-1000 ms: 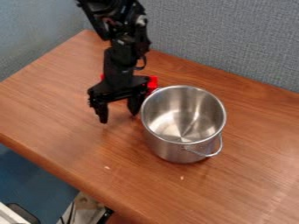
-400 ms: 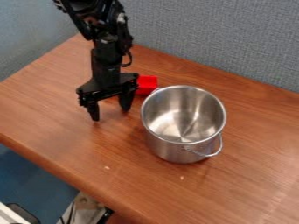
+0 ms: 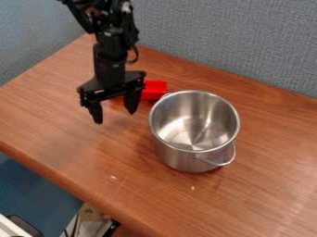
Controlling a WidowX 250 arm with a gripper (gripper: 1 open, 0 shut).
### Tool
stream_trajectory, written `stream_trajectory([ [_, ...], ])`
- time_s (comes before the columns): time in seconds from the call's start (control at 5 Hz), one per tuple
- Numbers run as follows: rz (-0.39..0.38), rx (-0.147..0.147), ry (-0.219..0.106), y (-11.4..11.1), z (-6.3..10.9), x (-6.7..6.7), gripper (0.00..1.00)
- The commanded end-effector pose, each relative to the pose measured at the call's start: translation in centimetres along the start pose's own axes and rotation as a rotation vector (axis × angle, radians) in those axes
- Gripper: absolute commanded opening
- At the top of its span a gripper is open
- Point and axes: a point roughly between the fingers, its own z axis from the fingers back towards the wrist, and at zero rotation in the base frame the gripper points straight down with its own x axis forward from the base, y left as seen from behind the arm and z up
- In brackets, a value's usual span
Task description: Put the red object in the metal pot
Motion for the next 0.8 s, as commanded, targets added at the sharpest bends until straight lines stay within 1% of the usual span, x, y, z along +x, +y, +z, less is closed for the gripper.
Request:
stream_trajectory([
  [0.0, 0.021, -0.046, -0.038, 0.1, 3.0, 1.4, 1.0],
  [0.4, 0.018, -0.022, -0.075, 0.0, 2.7, 1.1, 1.0],
  [0.6, -0.002, -0.023, -0.102, 0.9, 1.9, 1.9, 1.0],
])
